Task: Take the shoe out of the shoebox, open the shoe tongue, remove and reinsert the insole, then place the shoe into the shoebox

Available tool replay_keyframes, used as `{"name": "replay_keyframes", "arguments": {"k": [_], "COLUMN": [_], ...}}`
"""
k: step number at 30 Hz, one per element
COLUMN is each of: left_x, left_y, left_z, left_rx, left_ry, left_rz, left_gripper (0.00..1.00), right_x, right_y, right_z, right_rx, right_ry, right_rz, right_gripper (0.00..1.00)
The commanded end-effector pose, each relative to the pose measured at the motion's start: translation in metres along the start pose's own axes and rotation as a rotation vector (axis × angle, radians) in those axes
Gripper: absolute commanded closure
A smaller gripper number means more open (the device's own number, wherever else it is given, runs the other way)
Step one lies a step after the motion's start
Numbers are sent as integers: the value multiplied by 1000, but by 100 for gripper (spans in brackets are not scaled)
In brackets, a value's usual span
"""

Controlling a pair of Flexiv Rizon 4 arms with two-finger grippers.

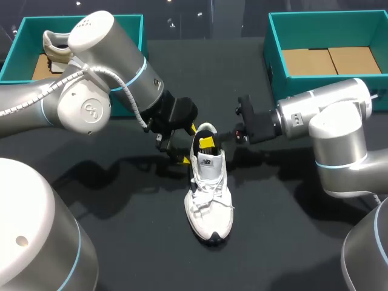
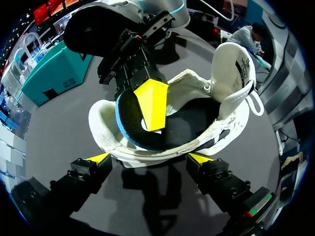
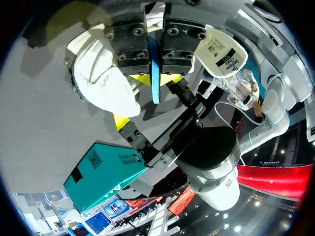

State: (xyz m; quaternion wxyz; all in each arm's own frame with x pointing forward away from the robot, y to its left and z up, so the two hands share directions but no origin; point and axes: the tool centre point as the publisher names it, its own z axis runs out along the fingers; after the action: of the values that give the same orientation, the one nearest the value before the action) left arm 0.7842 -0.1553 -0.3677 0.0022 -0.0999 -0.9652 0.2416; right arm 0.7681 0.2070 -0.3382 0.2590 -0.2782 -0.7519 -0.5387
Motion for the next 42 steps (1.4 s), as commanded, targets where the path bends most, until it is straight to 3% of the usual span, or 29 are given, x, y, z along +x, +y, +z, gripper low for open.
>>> {"name": "replay_keyframes", "arguments": {"k": [1,8,9,10,12,13,16,18,23,25,26,27,40,41,42], "left_x": [0,0,0,0,0,0,0,0,0,0,0,0,0,0,0], "left_y": [0,0,0,0,0,0,0,0,0,0,0,0,0,0,0], "left_z": [1,1,1,1,1,1,1,1,1,1,1,1,1,1,1], "left_rx": [1,1,1,1,1,1,1,1,1,1,1,1,1,1,1], "left_ry": [0,0,0,0,0,0,0,0,0,0,0,0,0,0,0], "left_rz": [1,1,1,1,1,1,1,1,1,1,1,1,1,1,1], "left_gripper": [0,0,0,0,0,0,0,0,0,0,0,0,0,0,0], "right_x": [0,5,6,7,8,9,10,10,7,6,6,6,7,10,13], "right_y": [-11,-13,-10,-7,-1,2,9,13,17,17,16,15,-6,-4,-2], "right_z": [3,2,2,2,1,0,-2,-4,-4,-2,-1,0,-1,-2,-3], "right_rx": [40,71,67,63,50,47,37,31,18,18,20,23,55,50,47], "right_ry": [-3,-2,-2,-7,-13,-16,-27,-38,-40,-36,-32,-30,-49,-55,-61], "right_rz": [37,44,31,16,-14,-26,-59,-77,-95,-95,-93,-90,-6,-18,-30], "right_gripper": [100,100,85,64,44,20,25,36,55,73,96,100,100,94,69]}}
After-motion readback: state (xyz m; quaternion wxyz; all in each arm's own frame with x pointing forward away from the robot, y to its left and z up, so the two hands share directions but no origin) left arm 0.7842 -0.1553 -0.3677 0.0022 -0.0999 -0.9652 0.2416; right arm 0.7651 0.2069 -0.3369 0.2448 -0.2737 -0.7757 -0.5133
